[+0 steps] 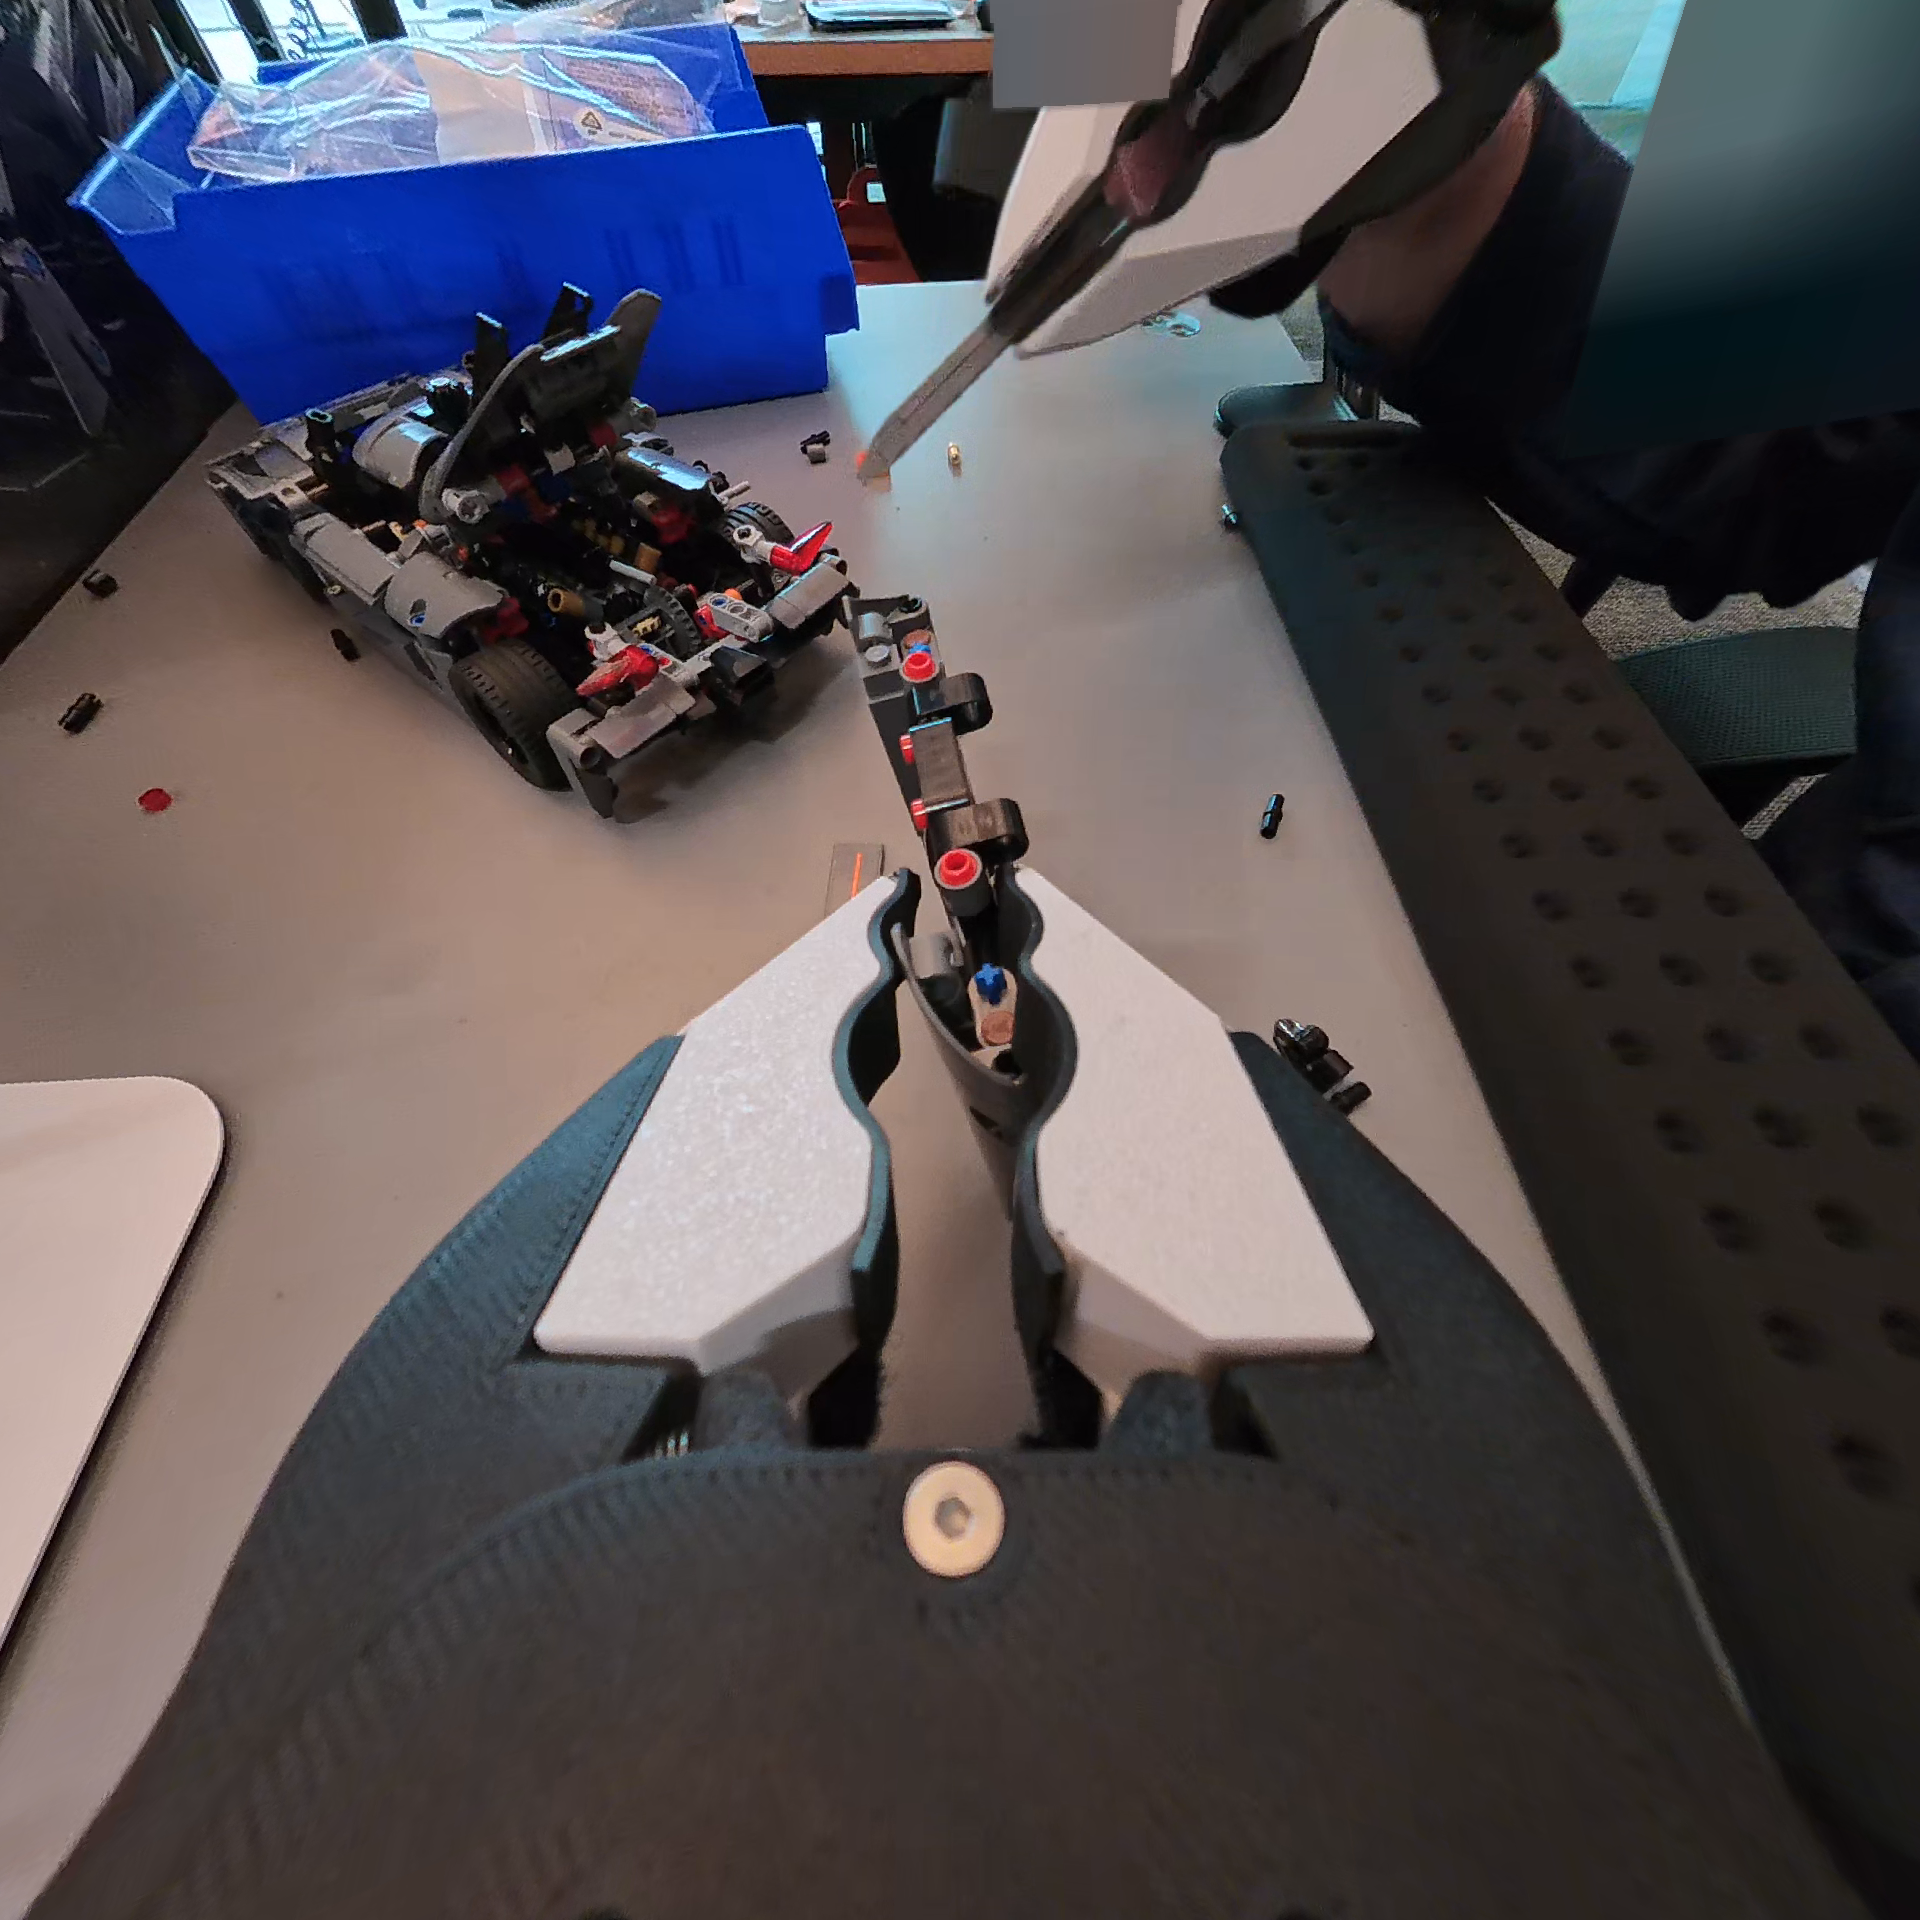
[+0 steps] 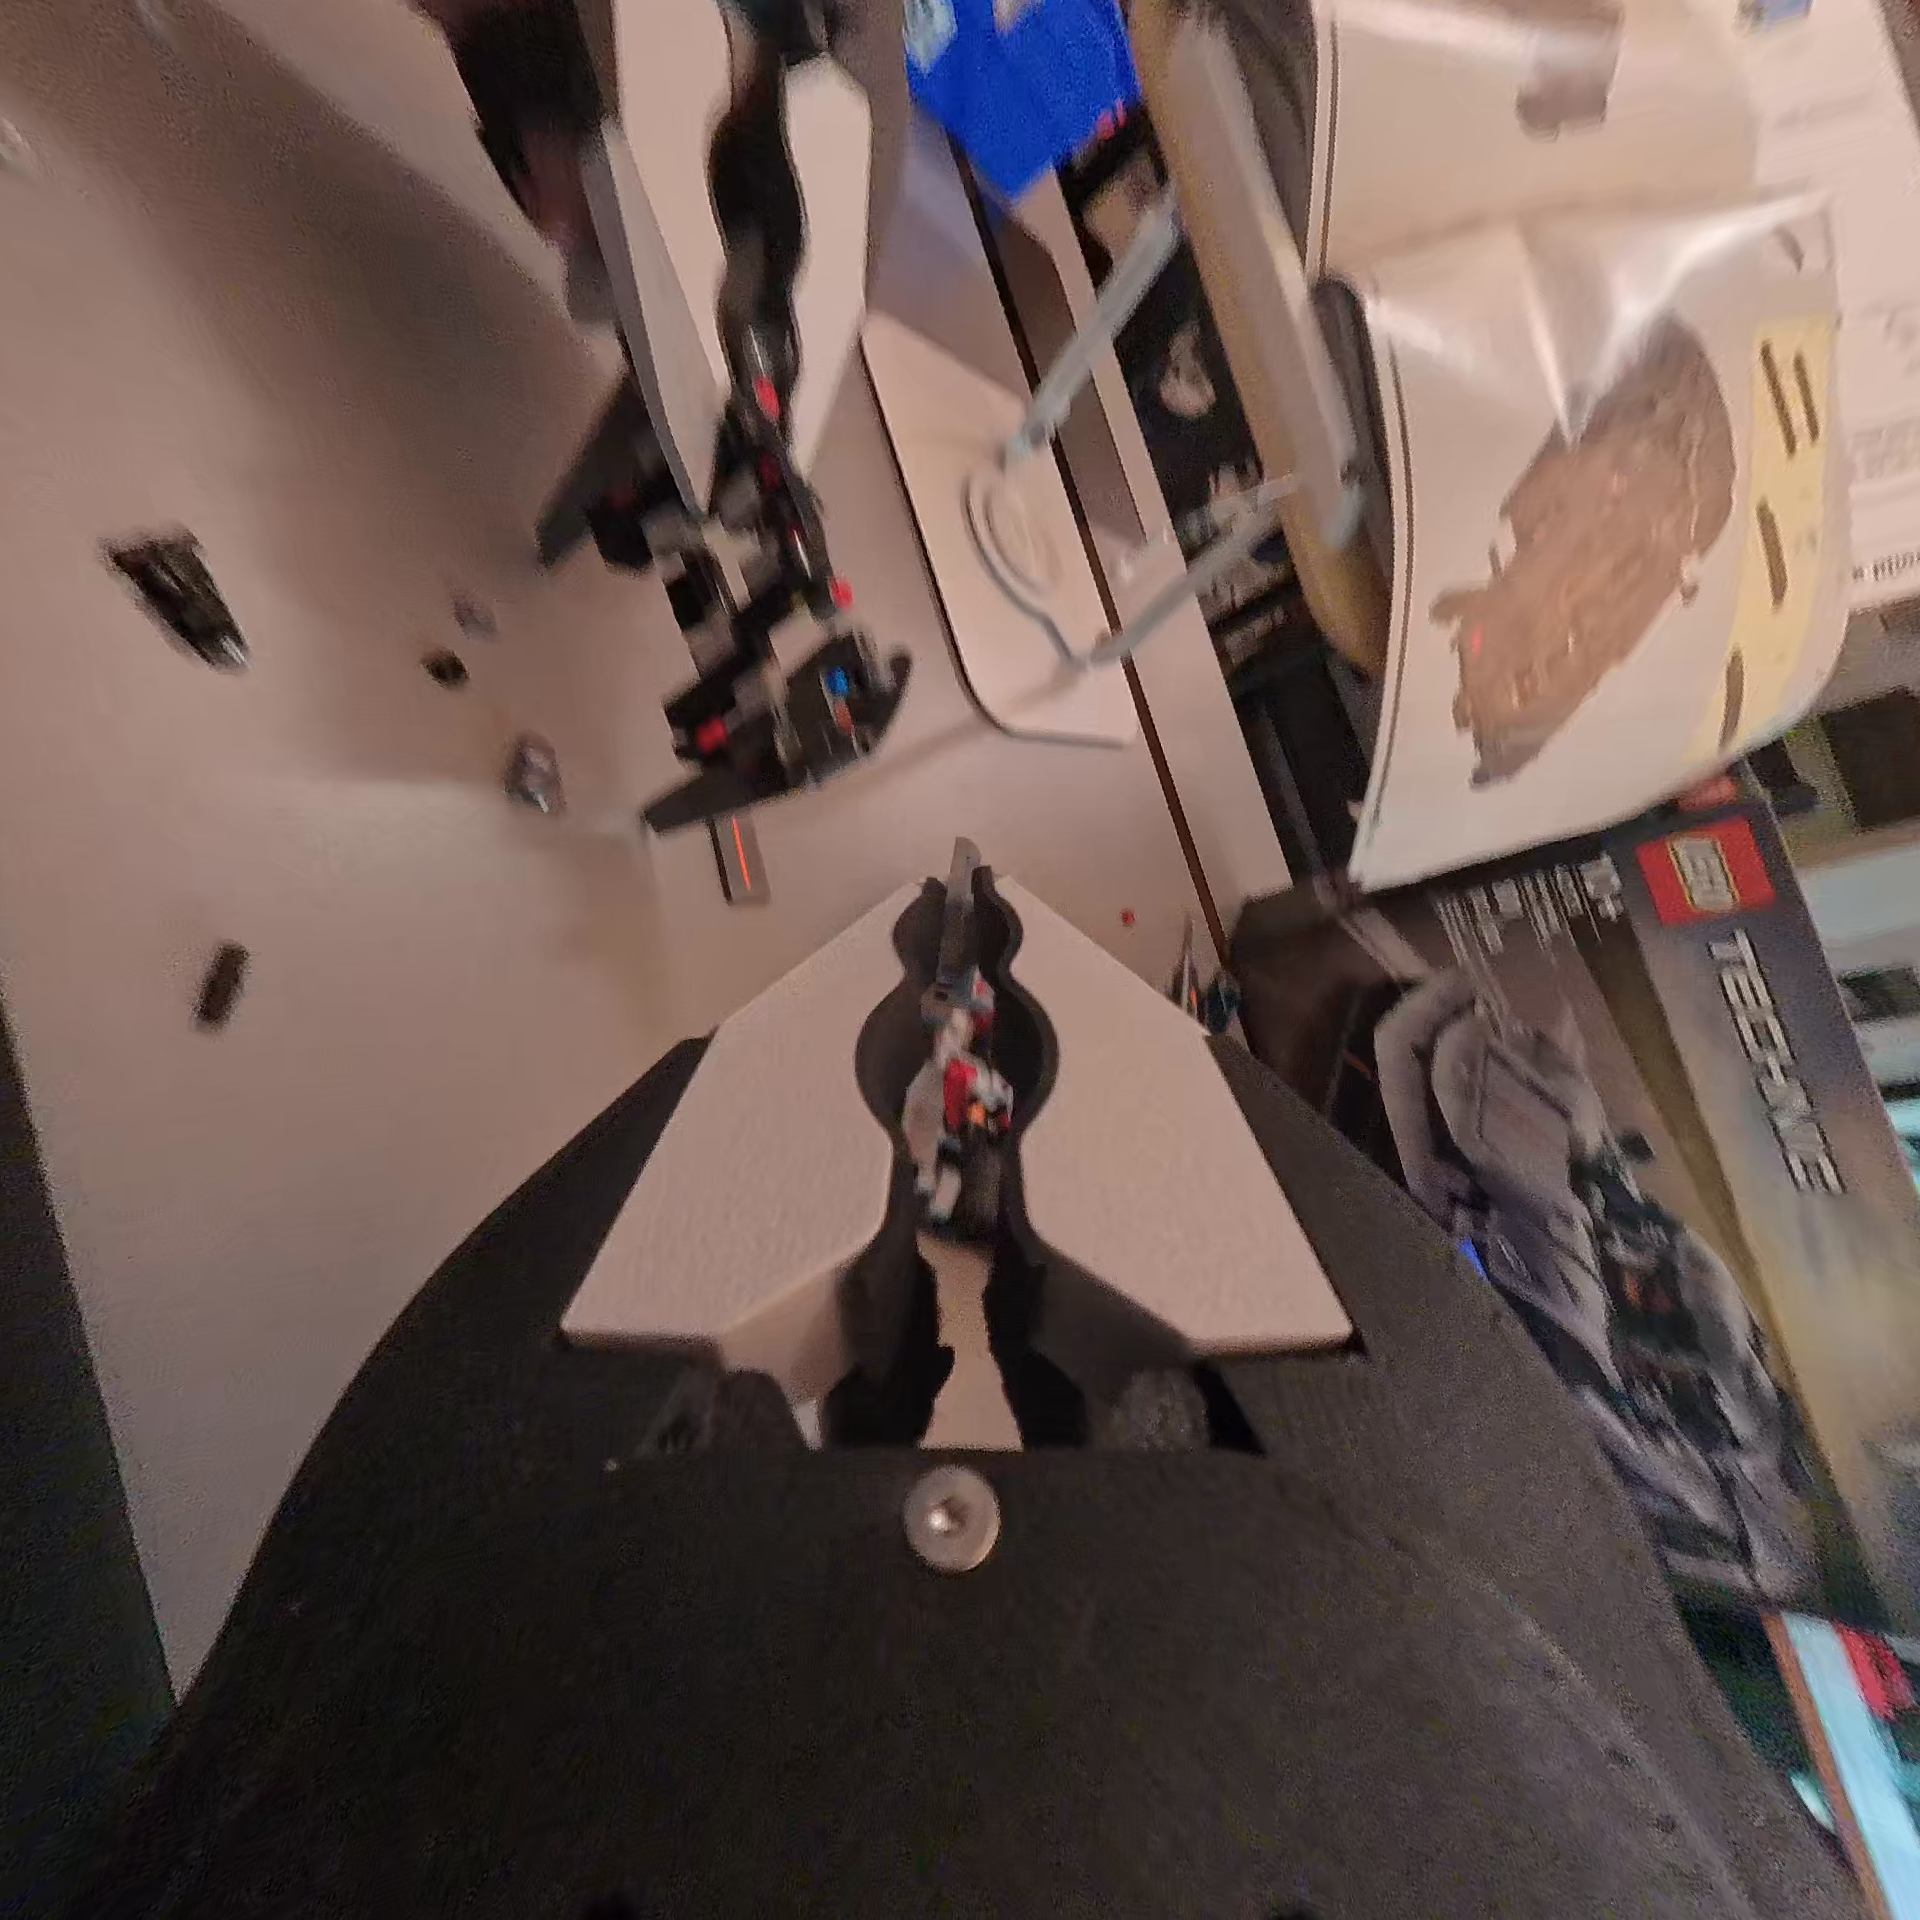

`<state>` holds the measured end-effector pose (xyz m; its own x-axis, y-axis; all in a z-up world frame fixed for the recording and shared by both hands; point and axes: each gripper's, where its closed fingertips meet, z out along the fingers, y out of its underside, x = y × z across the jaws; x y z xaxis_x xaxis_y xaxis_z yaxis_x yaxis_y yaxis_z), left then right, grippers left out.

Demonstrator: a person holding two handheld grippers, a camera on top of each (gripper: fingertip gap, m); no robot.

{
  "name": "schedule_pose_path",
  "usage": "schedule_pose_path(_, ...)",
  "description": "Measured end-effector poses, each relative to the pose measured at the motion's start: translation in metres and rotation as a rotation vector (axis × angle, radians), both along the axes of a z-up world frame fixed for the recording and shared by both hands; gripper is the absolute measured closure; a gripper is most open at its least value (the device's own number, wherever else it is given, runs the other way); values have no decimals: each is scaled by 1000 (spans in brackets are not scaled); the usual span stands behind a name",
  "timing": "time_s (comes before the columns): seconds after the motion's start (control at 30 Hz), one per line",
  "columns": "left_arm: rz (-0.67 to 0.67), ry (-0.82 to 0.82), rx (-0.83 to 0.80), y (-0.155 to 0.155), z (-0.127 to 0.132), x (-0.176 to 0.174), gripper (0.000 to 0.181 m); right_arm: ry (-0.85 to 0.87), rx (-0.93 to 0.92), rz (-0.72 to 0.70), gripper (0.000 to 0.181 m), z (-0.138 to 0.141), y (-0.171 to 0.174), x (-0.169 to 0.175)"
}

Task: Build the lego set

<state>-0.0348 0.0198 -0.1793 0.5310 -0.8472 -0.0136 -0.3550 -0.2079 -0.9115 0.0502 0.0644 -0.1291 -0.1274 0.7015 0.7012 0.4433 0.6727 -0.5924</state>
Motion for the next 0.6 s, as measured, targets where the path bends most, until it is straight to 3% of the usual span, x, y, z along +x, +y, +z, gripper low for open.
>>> schedule_pose_path(0.23,-8,9,5,-1,0,2,168,6,-93,250,177,13,-38,-48)
schedule_pose_path(0.43,-8,15,10,-1,0,3,168,-70,-143,399,178,4,-51,-72)
schedule_pose_path(0.6,-13,17,11,-2,0,3,168,-108,-183,403,178,-9,-48,-73)
